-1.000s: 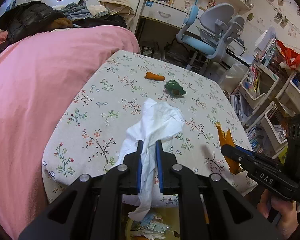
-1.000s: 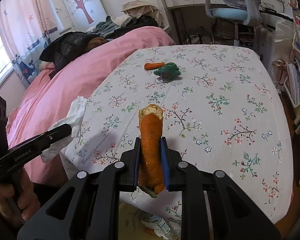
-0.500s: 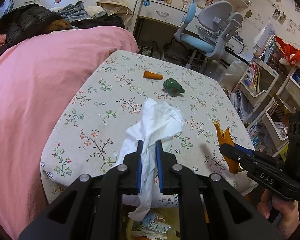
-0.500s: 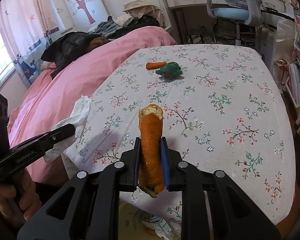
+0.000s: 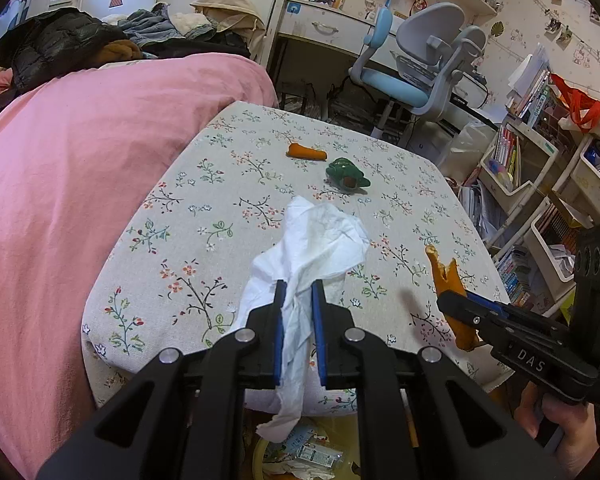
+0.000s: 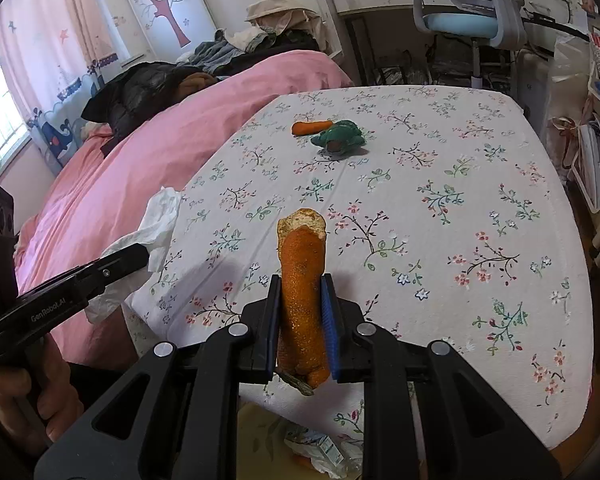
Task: Collect trash
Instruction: 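Lift the carrot piece with the right tool while the left tool holds the tissue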
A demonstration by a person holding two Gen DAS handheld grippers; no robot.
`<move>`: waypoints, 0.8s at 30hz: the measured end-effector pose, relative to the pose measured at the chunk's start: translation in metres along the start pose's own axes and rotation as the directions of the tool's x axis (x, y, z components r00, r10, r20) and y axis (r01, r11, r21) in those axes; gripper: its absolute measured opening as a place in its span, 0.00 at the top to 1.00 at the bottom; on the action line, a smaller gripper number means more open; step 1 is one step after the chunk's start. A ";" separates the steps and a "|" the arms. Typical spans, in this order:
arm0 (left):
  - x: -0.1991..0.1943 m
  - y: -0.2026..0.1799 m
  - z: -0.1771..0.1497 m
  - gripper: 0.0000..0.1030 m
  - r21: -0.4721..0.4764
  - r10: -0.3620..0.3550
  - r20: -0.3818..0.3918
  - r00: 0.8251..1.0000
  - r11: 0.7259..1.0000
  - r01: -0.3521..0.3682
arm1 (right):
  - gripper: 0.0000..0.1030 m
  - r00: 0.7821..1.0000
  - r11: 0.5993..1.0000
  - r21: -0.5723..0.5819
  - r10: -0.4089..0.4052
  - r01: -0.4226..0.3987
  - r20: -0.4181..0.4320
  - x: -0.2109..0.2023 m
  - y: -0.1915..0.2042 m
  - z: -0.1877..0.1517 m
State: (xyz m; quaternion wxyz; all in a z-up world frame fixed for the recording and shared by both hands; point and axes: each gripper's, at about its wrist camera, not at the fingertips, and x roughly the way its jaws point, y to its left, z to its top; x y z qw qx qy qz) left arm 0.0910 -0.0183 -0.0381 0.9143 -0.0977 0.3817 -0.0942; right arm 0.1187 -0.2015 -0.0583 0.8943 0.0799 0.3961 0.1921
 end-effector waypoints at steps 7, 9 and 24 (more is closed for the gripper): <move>0.000 0.000 0.001 0.87 0.000 0.003 0.001 1.000 1.000 -0.003 | 0.82 1.000 1.000 -0.001 0.003 -0.003 -0.003 0.002 0.001 -0.003; 0.000 0.000 0.000 0.87 0.000 0.003 0.001 1.000 1.000 -0.003 | 0.82 1.000 1.000 -0.001 0.003 -0.003 -0.003 0.002 0.001 -0.003; 0.000 0.000 0.000 0.87 0.000 0.005 0.002 1.000 1.000 -0.005 | 0.82 1.000 1.000 0.003 0.012 -0.012 -0.016 0.005 0.003 -0.010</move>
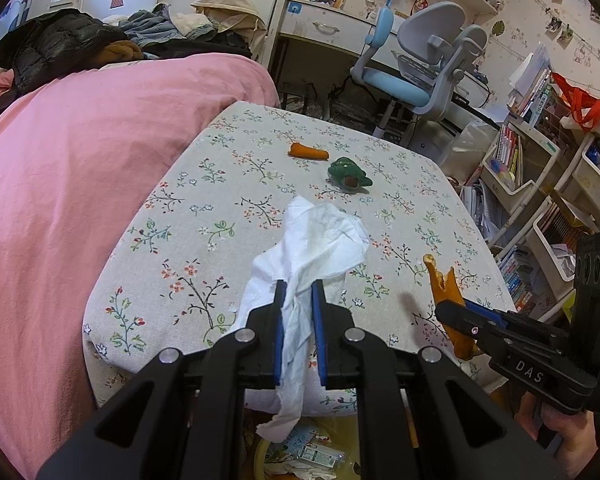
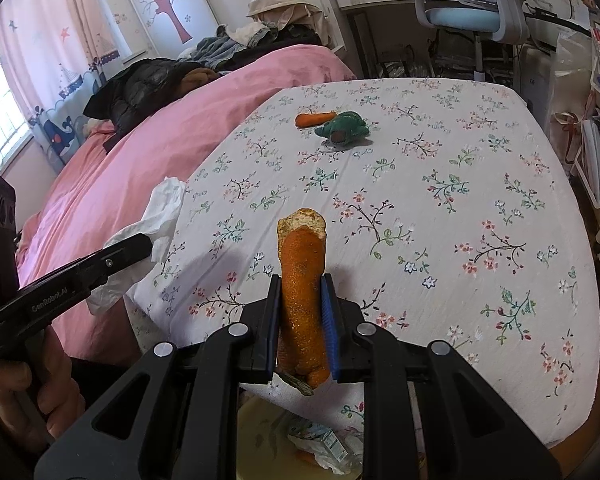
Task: Collect trash
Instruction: 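Lift the carrot piece with the right tool while the left tool holds the tissue, then lower the carrot and tissue over the yellow basin and open both tools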
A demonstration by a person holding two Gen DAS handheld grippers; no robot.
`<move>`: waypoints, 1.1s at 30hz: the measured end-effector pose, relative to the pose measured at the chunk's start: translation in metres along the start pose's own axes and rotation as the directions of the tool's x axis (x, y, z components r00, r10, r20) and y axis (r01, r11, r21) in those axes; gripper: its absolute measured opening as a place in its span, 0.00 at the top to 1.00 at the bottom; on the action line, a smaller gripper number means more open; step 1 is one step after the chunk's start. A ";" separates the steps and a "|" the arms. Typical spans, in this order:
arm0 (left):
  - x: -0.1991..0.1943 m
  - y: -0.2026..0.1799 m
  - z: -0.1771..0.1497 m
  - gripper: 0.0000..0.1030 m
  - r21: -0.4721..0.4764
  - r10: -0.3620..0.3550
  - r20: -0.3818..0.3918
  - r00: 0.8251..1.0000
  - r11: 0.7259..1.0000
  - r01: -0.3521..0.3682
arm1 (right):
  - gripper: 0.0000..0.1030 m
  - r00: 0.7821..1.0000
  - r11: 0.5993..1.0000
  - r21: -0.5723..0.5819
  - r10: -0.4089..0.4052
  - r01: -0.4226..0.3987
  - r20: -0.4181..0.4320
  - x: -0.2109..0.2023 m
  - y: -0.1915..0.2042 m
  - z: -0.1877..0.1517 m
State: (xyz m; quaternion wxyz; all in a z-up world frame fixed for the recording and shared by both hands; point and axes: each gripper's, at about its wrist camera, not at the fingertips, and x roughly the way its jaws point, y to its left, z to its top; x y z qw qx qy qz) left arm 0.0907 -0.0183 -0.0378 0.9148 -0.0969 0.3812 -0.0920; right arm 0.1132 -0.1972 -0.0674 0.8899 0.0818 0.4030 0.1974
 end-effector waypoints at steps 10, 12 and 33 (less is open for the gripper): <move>0.000 0.002 0.000 0.87 -0.001 0.003 0.001 1.000 1.000 -0.003 | 0.82 1.000 1.000 0.003 0.007 -0.007 -0.006 0.000 0.002 -0.006; 0.000 0.002 0.000 0.87 -0.001 0.003 0.002 1.000 1.000 -0.003 | 0.82 1.000 1.000 0.004 0.009 -0.009 -0.007 -0.001 0.003 -0.008; -0.012 0.008 -0.010 0.87 -0.036 -0.030 0.011 0.999 0.999 0.031 | 0.82 0.993 0.996 -0.001 0.084 -0.085 -0.082 -0.025 0.028 -0.068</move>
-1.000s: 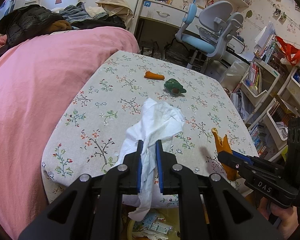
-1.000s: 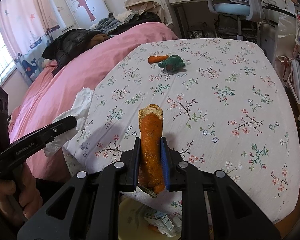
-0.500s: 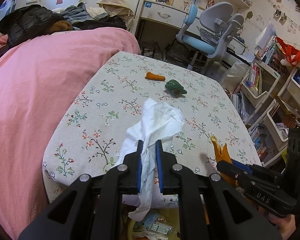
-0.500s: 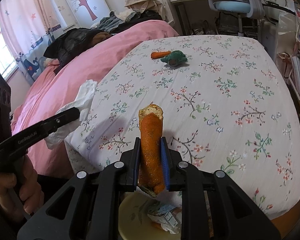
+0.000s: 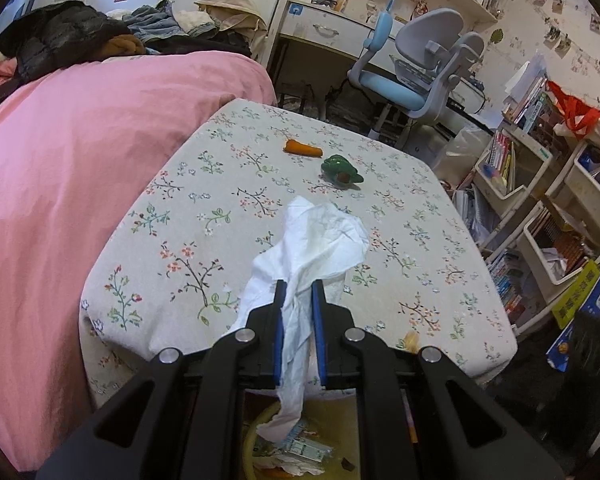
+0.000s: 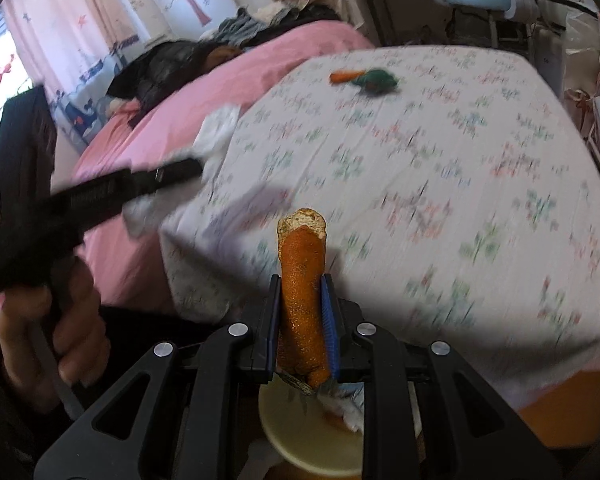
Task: Collect trash
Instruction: 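Lower the carrot and tissue over the yellow basin and open both tools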
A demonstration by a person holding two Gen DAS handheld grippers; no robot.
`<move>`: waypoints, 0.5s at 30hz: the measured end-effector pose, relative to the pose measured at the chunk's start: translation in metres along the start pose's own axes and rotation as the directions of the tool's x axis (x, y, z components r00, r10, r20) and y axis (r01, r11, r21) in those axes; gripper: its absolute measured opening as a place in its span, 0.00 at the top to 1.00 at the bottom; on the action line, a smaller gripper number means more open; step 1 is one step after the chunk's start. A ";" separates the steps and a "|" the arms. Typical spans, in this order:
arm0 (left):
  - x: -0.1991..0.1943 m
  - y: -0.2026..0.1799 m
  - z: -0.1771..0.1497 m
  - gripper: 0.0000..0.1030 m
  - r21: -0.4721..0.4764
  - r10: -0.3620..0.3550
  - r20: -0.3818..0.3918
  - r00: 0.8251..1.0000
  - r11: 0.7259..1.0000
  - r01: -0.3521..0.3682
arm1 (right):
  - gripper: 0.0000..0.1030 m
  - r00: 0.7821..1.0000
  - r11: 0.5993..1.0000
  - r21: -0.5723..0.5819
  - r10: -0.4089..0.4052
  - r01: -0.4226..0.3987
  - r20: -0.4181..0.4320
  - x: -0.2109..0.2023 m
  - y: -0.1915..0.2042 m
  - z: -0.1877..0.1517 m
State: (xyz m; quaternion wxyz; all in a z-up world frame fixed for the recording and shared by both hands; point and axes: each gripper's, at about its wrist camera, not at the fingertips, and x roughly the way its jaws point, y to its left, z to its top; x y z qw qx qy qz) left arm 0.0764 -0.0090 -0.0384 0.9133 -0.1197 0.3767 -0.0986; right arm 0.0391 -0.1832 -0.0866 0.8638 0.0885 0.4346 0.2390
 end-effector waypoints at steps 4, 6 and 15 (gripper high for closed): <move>-0.004 -0.001 -0.005 0.87 -0.005 -0.002 -0.005 1.000 1.000 0.002 | 0.75 0.996 1.000 0.007 0.016 -0.015 -0.085 0.006 0.008 -0.022; -0.007 -0.002 -0.009 0.87 -0.002 0.000 -0.008 1.000 1.000 0.000 | 0.67 0.994 1.000 0.023 0.018 -0.015 -0.111 0.007 0.008 -0.029; -0.016 -0.019 -0.038 0.87 0.056 0.019 -0.059 0.998 0.998 -0.015 | 0.51 0.999 0.995 0.099 -0.008 0.012 -0.039 -0.015 -0.004 -0.030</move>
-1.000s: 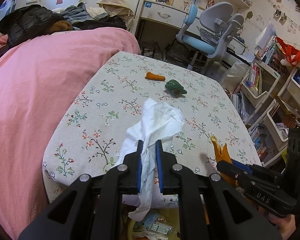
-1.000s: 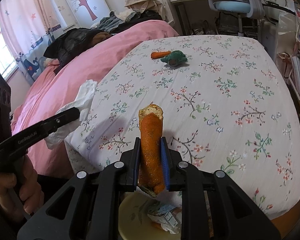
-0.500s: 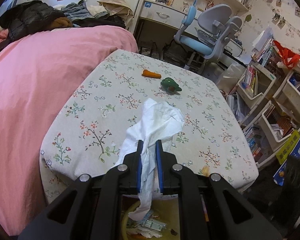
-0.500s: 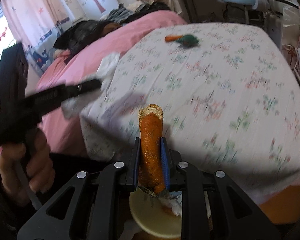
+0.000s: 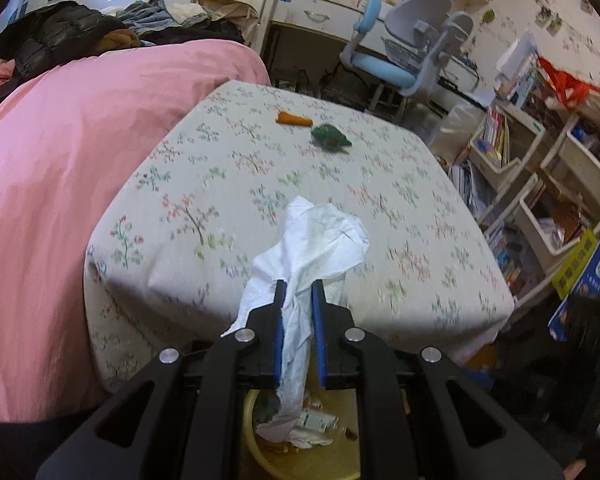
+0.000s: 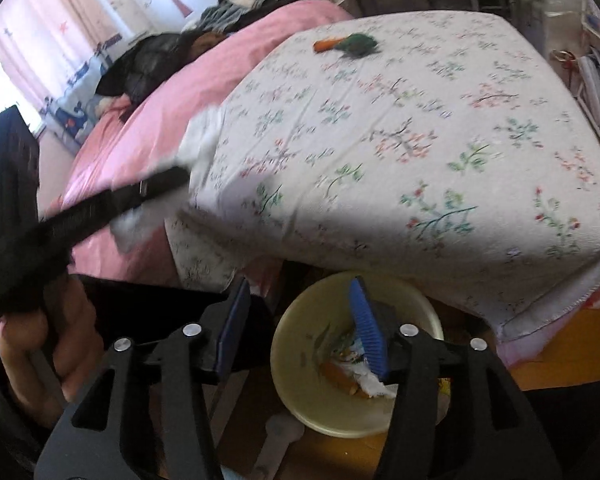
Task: Collect trash
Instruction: 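Lower the carrot and tissue over the yellow basin and open both tools, then move both open tools back over the table toward the remaining items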
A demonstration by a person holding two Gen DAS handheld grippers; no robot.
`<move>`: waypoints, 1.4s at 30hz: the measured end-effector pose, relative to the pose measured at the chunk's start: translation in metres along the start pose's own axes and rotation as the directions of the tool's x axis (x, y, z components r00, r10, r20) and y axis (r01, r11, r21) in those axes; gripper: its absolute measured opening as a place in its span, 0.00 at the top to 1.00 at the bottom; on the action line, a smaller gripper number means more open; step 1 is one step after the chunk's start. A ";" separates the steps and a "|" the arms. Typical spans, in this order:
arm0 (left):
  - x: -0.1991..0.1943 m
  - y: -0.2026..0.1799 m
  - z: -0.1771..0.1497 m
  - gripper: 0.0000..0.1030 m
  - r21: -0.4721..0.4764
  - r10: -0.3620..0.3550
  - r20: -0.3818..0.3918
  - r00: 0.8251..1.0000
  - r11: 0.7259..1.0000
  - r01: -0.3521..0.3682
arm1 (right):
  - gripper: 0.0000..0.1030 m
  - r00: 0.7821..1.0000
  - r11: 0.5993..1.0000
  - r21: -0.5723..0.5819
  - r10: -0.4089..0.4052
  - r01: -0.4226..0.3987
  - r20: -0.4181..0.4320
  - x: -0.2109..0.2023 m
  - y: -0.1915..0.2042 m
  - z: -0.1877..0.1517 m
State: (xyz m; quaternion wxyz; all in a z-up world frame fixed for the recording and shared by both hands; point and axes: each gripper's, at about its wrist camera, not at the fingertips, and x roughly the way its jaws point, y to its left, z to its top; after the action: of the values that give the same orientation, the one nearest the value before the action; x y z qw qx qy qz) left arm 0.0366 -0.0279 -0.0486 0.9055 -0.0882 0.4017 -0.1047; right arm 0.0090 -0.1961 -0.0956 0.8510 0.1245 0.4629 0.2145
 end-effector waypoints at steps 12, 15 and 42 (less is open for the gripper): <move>0.013 -0.036 -0.064 0.70 0.167 0.054 -0.251 0.966 0.986 -0.012 | 0.42 0.989 0.997 0.072 -0.048 0.038 0.142 -0.030 -0.017 0.009; 0.007 -0.036 -0.061 0.53 0.176 0.091 -0.202 0.975 0.983 -0.055 | 0.38 0.987 0.995 0.087 -0.060 0.048 0.151 -0.031 -0.022 0.010; -0.017 -0.015 -0.041 0.28 0.046 0.232 0.052 0.971 0.971 -0.234 | 0.35 0.983 0.994 0.039 -0.109 0.105 0.146 -0.019 -0.016 0.006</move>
State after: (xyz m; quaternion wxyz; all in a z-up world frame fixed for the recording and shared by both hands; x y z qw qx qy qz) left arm -0.0068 -0.0412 -0.0594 0.9225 -0.0195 0.3855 -0.0058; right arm 0.0083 -0.2191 -0.0849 0.8912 0.1282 0.4078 0.1514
